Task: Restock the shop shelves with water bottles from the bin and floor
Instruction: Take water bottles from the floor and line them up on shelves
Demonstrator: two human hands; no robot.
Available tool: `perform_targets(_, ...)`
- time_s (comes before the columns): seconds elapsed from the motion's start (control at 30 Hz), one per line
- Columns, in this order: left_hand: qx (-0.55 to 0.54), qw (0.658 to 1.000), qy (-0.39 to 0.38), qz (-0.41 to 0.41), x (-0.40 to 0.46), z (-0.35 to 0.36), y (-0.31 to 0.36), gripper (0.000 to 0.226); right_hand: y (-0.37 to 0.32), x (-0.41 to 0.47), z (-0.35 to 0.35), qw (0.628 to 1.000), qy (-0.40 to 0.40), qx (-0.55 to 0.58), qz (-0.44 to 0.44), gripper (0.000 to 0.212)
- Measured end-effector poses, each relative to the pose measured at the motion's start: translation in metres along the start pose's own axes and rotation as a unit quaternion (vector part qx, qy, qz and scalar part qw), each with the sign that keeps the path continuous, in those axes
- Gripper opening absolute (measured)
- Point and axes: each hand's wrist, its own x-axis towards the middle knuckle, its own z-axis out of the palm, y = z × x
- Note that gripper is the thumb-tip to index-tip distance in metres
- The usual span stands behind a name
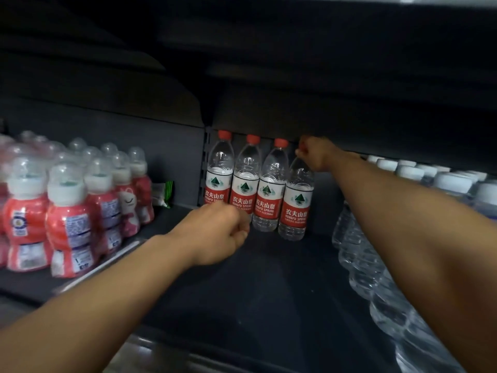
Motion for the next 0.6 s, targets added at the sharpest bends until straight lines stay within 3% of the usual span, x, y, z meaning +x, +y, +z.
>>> perform_targets(0.4, 0.008, 1.0, -0.008, -0.007, -0.011, -0.009, 0.004, 0.011, -0.003, -0.014, 0.0, 0.998, 0.014, 0.039, 0.043, 0.039)
perform_targets(0.6, 0.02, 0.999, -0.009, -0.024, -0.031, -0.026, 0.013, 0.014, -0.017, -0.038, -0.015, 0.998, 0.015, -0.007, 0.064, 0.051)
